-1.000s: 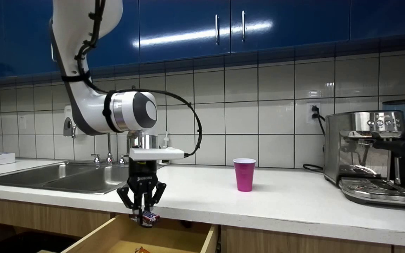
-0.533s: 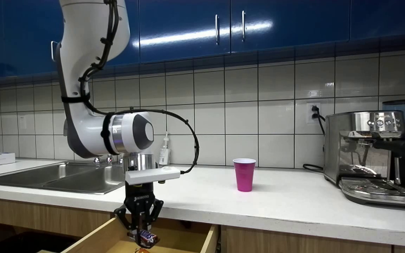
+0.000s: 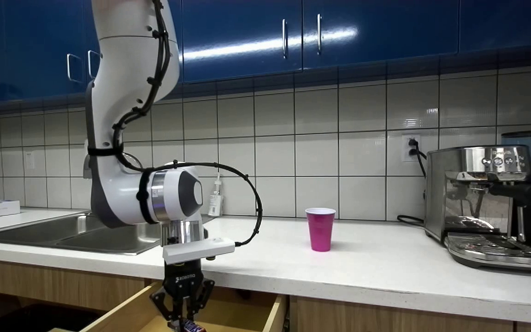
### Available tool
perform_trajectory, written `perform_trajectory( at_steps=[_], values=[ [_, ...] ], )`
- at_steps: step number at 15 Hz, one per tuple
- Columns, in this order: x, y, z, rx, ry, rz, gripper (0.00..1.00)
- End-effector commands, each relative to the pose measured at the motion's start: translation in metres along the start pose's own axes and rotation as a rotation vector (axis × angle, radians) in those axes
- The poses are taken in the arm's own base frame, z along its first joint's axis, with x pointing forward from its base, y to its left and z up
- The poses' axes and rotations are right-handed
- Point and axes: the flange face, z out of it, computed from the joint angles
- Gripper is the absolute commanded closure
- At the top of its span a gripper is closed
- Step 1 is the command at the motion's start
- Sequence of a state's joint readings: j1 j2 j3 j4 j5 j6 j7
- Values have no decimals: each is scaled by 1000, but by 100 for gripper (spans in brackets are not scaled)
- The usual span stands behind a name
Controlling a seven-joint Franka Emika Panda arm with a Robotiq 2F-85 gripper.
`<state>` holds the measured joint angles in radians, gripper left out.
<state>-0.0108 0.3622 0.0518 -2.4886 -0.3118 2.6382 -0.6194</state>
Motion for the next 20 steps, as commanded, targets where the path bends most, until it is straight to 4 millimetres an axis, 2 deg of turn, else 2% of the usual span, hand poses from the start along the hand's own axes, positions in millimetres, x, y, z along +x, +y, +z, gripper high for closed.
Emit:
perform_trajectory(
  at_steps=[1, 2, 6, 9, 10, 16, 20],
  values=[
    [9, 6, 3, -23, -3, 20, 57],
    [10, 6, 3, -24, -4, 20, 56],
    [9, 5, -6, -27, 3, 19, 28],
    [3, 2, -22, -21, 11, 20, 4],
    [1, 0, -28, -23, 13, 19, 1],
    [-15, -12, -61, -33, 10, 10, 0],
    [-31, -25, -75, -15, 1, 12, 0]
  ],
)
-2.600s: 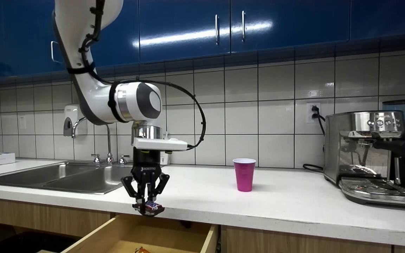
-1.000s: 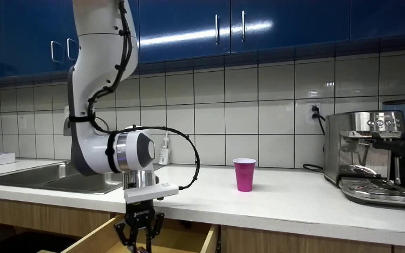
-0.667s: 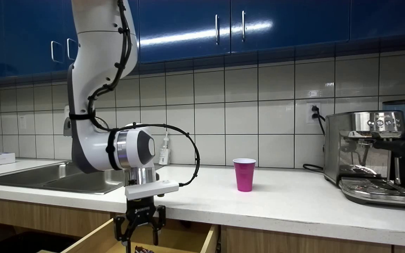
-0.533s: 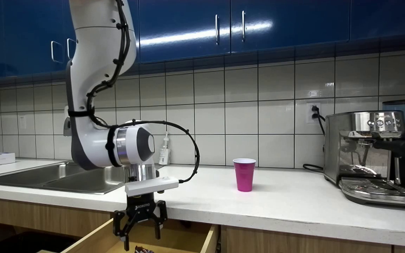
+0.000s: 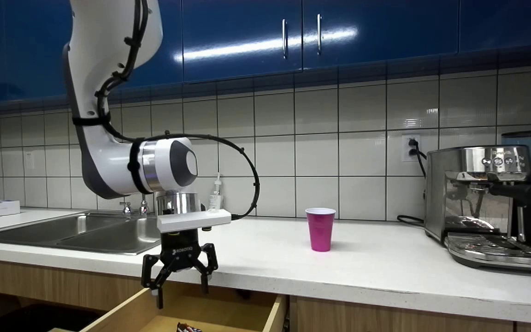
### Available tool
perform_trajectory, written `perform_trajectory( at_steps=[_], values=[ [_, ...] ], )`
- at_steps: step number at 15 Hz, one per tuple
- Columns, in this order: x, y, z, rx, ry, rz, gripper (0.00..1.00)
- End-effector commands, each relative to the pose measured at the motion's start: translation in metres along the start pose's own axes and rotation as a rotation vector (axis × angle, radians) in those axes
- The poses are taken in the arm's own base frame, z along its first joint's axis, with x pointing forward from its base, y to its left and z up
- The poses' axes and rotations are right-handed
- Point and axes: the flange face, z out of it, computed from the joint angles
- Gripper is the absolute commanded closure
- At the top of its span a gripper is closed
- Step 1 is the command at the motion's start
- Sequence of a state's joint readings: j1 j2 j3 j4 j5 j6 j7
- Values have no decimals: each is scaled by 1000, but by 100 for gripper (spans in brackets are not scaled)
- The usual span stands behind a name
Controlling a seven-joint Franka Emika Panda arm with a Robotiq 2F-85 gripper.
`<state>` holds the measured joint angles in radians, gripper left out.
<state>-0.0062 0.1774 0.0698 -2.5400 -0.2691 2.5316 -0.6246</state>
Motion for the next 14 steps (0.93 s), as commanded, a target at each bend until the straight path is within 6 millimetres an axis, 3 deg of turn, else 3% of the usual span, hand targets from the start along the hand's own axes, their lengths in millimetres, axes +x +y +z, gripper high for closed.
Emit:
perform_trajectory(
  at_steps=[1, 8, 14],
  values=[
    [-24, -17, -20, 20, -8, -19, 0],
    [-51, -40, -23, 85, -53, -15, 0],
    [-62, -51, -21, 99, -73, 87, 0]
  ],
)
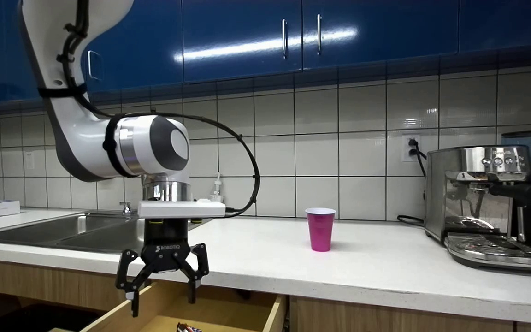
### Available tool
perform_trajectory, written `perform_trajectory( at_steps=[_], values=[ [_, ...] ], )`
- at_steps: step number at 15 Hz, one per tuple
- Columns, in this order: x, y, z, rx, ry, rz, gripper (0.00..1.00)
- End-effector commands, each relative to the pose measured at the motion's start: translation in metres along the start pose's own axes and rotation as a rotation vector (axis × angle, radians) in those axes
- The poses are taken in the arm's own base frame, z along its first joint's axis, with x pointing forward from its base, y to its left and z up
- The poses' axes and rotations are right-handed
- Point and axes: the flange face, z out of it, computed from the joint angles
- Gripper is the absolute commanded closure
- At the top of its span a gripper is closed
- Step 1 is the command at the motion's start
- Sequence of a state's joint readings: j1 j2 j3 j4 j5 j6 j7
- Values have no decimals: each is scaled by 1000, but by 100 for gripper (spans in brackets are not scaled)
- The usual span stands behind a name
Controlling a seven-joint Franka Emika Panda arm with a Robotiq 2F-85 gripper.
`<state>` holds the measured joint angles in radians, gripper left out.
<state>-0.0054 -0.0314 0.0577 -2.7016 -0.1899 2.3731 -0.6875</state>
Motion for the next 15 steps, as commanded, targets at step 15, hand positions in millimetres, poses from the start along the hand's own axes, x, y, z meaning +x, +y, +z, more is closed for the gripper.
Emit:
perform_trajectory(
  at_steps=[15],
  values=[
    [-2, -22, 29, 75, 0, 862, 0]
  ],
)
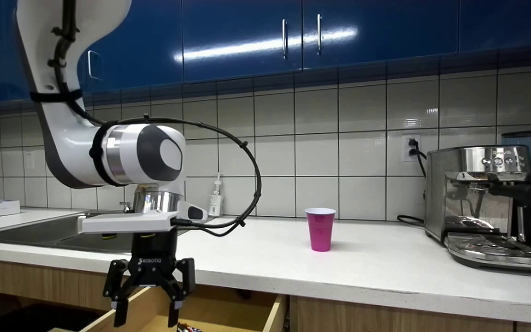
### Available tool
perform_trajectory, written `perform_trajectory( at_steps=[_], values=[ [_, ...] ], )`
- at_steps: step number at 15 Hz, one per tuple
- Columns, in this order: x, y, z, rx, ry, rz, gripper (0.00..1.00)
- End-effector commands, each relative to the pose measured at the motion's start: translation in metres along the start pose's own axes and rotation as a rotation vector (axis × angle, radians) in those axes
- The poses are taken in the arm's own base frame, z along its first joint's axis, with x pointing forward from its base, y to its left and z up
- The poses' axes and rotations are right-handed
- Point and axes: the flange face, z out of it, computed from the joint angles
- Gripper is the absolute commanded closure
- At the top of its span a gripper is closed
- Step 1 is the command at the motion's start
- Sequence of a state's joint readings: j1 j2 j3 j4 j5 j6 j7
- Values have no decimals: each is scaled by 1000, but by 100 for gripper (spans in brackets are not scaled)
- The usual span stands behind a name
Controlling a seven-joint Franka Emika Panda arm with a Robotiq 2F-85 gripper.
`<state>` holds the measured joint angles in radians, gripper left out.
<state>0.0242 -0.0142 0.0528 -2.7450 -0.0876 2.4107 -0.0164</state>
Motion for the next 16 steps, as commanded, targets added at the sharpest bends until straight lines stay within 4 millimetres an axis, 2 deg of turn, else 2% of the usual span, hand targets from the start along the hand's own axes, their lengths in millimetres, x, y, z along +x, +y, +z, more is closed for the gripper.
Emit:
perform_trajectory(
  at_steps=[1, 4, 5, 7, 16],
  values=[
    [-9, 0, 13, -1, -7, 198, 0],
    [-15, 1, 23, -3, -44, 339, 0],
    [-10, 2, 24, -1, -58, 372, 0],
    [-12, 2, 29, 0, -75, 421, 0],
    [-17, 3, 63, 27, -181, 487, 0]
  ],
)
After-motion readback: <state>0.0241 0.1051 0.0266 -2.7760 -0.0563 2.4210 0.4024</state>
